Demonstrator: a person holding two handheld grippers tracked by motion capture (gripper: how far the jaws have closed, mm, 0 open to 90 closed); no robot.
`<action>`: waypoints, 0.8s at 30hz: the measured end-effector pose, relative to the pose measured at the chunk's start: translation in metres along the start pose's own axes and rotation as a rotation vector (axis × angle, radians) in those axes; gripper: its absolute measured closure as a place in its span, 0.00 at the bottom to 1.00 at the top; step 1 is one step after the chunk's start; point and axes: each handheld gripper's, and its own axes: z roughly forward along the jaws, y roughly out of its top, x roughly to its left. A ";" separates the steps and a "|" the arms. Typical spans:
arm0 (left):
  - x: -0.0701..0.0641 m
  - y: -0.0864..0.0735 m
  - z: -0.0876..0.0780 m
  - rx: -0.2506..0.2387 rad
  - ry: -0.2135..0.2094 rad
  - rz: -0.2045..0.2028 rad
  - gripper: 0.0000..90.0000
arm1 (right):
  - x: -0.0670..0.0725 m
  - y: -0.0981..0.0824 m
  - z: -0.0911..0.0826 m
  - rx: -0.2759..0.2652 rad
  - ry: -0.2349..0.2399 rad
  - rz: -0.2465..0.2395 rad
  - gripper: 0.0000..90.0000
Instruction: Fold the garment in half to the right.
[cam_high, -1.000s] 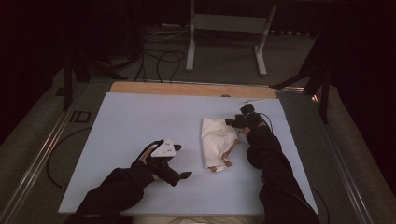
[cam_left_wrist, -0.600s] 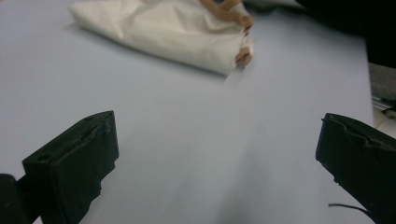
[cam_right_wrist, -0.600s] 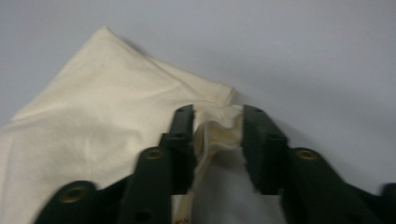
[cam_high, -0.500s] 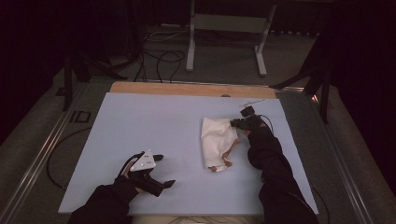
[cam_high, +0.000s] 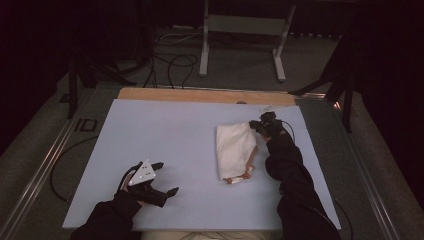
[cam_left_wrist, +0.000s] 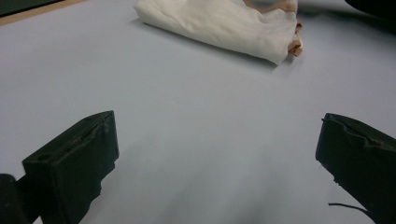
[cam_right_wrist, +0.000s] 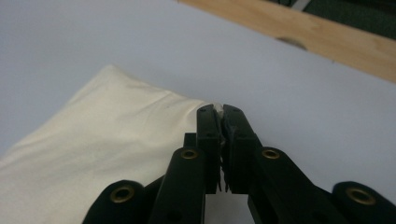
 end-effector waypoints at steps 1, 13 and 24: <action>0.000 0.000 0.000 -0.002 0.000 -0.001 0.00 | -0.001 0.000 0.000 -0.006 -0.002 0.000 0.96; 0.002 0.000 -0.003 -0.029 0.018 -0.016 0.00 | -0.011 -0.013 0.021 0.073 -0.023 0.046 0.96; 0.001 0.000 -0.002 -0.026 0.018 -0.014 0.00 | -0.016 -0.019 0.025 0.112 -0.047 0.063 0.94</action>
